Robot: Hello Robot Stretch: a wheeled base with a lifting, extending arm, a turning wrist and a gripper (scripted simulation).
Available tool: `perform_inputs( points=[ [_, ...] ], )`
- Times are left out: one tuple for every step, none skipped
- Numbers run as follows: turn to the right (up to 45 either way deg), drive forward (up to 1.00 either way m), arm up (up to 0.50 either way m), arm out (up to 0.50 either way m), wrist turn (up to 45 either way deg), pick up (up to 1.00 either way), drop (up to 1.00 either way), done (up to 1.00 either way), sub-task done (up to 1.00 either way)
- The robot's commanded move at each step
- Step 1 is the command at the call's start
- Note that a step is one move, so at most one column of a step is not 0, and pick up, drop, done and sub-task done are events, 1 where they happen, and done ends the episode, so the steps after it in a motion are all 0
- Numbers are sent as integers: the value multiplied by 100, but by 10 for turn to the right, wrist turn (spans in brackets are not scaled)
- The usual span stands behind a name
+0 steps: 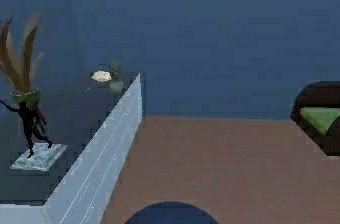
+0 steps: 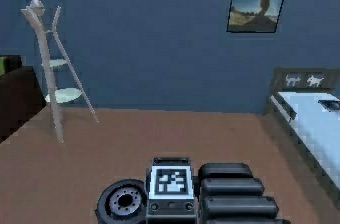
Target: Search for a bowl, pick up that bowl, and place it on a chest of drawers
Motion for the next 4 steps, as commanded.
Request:
perform_inputs(
  points=[
    [120,0,0,0,0,0,0,0,0],
    [0,35,0,0,0,0,0,0,0],
    [-60,0,0,0,0,0,0,0,0],
    [0,100,0,0,0,0,0,0,0]
  ],
)
